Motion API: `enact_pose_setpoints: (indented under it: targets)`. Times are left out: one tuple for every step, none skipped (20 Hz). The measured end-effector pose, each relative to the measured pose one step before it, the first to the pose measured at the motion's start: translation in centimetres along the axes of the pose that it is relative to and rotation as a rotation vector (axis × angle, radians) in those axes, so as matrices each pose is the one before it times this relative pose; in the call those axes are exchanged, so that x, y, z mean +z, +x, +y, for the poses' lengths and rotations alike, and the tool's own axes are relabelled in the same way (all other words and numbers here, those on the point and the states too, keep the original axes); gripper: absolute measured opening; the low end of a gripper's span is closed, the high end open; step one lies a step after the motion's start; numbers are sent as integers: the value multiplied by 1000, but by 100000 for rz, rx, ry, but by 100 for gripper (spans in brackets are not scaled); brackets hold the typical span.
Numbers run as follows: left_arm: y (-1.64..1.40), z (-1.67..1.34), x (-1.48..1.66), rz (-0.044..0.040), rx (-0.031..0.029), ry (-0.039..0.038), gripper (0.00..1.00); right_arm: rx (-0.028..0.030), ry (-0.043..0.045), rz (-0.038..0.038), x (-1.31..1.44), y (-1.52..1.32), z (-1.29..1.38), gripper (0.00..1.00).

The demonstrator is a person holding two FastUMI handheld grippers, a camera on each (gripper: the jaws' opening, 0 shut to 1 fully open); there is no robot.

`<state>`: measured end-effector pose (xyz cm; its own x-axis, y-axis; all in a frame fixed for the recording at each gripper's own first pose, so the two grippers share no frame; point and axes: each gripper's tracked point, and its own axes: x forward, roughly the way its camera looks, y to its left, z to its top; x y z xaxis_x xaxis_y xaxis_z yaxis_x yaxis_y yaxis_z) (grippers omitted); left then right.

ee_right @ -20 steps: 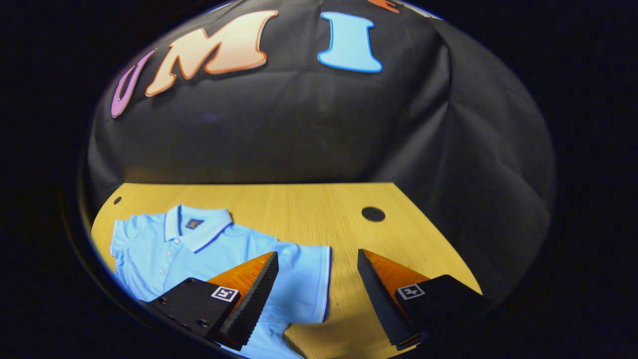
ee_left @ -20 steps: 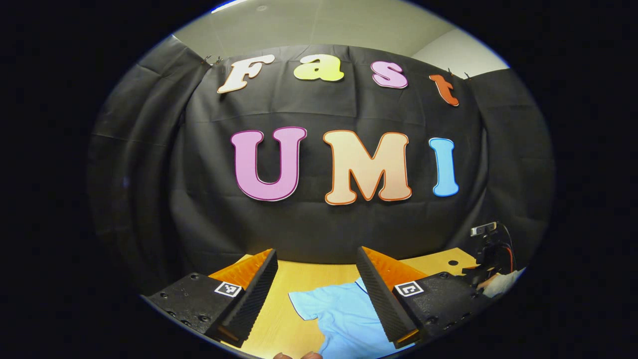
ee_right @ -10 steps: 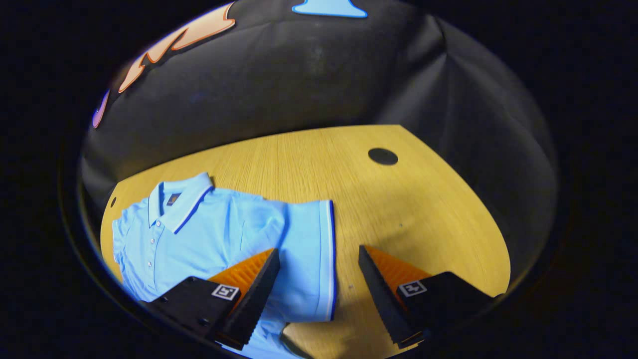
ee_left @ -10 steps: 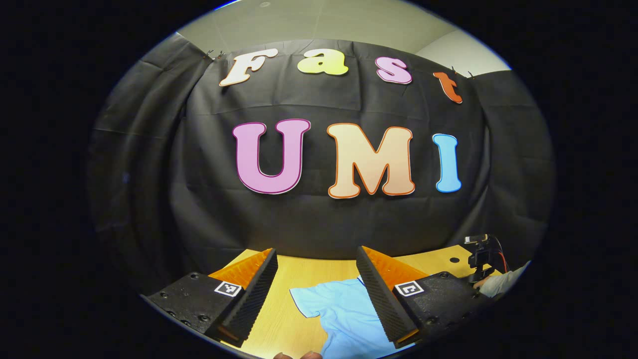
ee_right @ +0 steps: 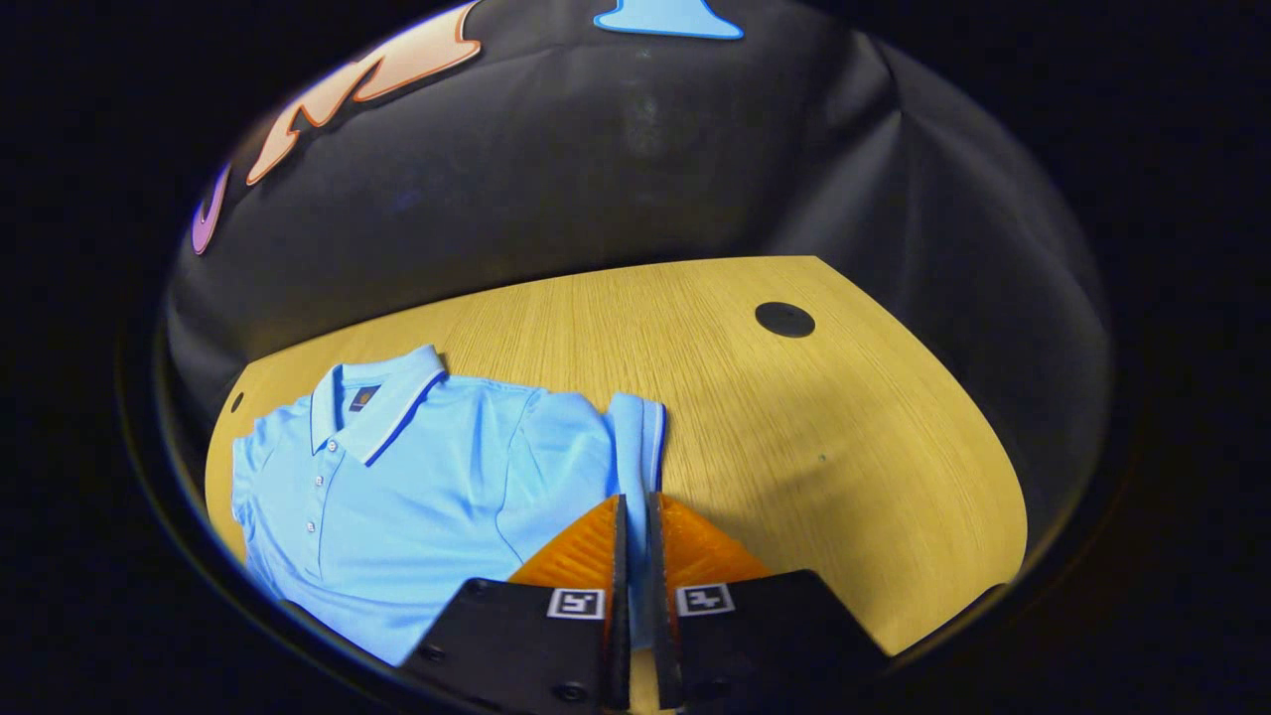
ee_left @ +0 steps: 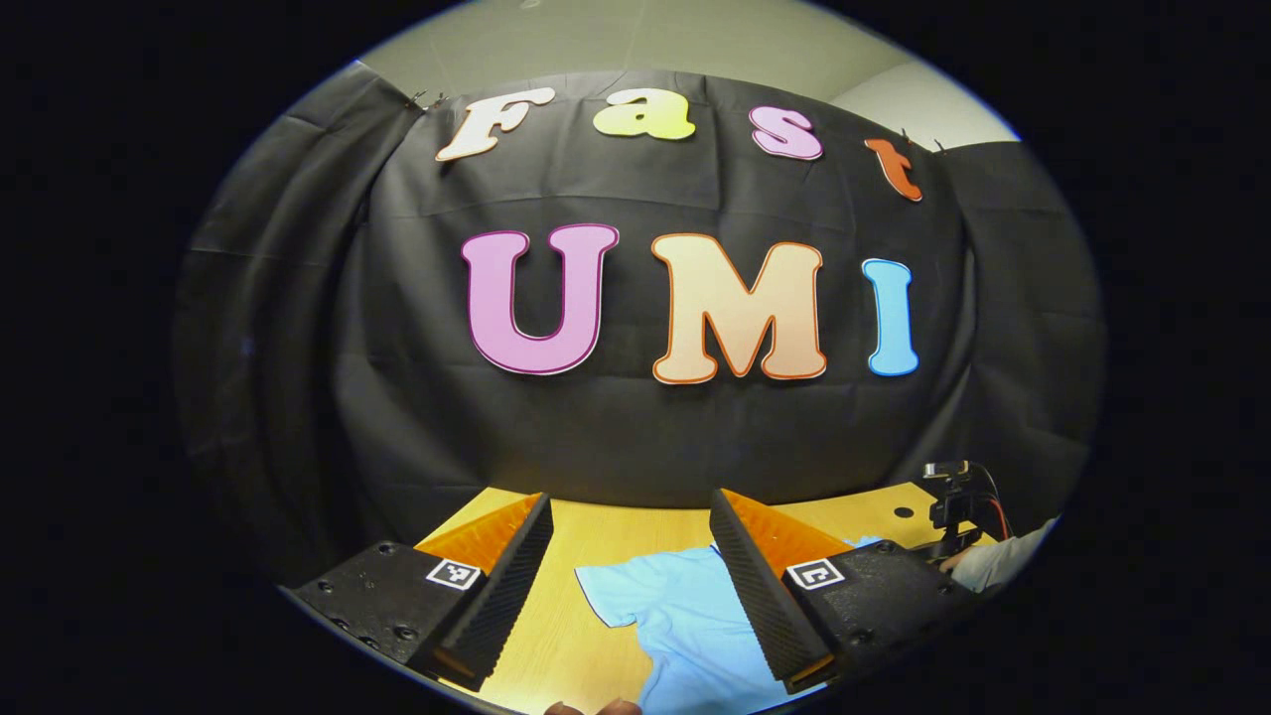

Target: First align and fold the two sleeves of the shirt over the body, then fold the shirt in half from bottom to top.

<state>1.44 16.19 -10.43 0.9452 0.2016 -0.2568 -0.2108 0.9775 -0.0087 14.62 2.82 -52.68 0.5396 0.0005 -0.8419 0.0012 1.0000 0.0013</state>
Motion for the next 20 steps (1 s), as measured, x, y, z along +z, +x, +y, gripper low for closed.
enact_pose_setpoints:
  targets:
    - [87, -30, -195, 672, -136, 11, 95, 616, 1010, 417, 96, 23, 209, 5]
    - [103, -138, -240, 519, -379, 28, 94, 1223, 1614, 347, 161, -445, 346, 3]
    - [78, -91, -102, 163, -374, -115, 94, 2233, 1915, -1510, 696, -444, 634, 3]
    - [140, 35, -74, 54, -330, -233, 95, 3167, 1841, -2655, 944, -354, 1106, 2]
    - [225, -64, -159, 66, -180, -378, 96, 3256, 1389, -1809, 857, -510, 1154, 2]
    - [296, 41, -5, 209, -64, -478, 96, 2923, 778, -916, 420, -567, 1306, 2]
    - [174, 91, -327, 443, -122, -556, 96, 2887, 811, -720, 337, -425, 1457, 3]
    - [241, 34, -189, 533, -13, -662, 96, 3449, 1359, -267, 122, -217, 1714, 3]
    - [191, 97, -244, 648, -61, -697, 96, 3548, 2210, -221, -58, -64, 1797, 2]
    - [243, 110, -397, 861, 11, -813, 95, 2725, 2086, 61, -296, -40, 1646, 2]
    - [205, 141, -400, 1030, 7, -974, 96, 1792, 1869, 518, -600, 367, 1292, 3]
    - [219, 129, -392, 1140, -67, -1020, 96, 1453, 1347, 757, -916, 600, 1135, 3]
    - [248, 220, -455, 1138, -18, -937, 96, 623, 967, 1769, -1214, 624, 927, 2]
    - [197, 73, -496, 1255, -66, -711, 96, 194, 940, 1804, -925, 518, 492, 2]
    - [307, 209, -380, 802, 22, -610, 96, -545, 278, 990, -793, 634, 291, 2]
    - [274, 290, -289, 837, 300, -707, 96, -992, -581, 275, -364, 219, -211, 0]
    - [358, 410, -544, 876, 411, -849, 96, -870, -530, 976, -395, 206, -53, 3]
    - [321, 280, -456, 788, 460, -780, 96, 817, 395, 1647, -831, 166, 517, 3]
    - [548, 233, -426, 727, 269, -590, 96, -585, -264, 1838, -396, -53, -66, 9]
    - [584, 158, -337, 660, 76, -317, 96, 338, -1346, 244, -171, -471, 27, 5]
